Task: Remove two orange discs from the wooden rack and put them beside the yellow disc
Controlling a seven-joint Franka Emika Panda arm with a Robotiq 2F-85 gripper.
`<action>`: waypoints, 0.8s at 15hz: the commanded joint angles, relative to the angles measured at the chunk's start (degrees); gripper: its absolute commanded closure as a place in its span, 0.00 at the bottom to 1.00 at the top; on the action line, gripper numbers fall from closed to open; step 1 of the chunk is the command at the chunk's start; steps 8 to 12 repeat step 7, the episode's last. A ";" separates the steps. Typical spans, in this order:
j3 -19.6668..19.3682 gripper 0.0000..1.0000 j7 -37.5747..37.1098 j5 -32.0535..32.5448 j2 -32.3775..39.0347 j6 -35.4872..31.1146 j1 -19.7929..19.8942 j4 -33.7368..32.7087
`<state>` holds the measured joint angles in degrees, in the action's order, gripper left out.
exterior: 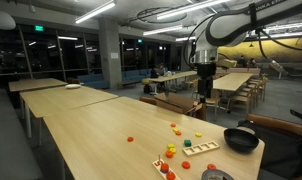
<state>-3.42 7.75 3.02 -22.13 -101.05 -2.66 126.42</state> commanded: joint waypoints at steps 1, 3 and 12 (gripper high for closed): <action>-0.40 0.00 1.34 -2.66 -2.51 1.51 0.77 1.35; -0.30 0.00 -0.40 -3.27 -2.85 1.51 1.26 1.86; 0.30 0.00 0.05 -2.09 -1.23 0.89 1.47 1.48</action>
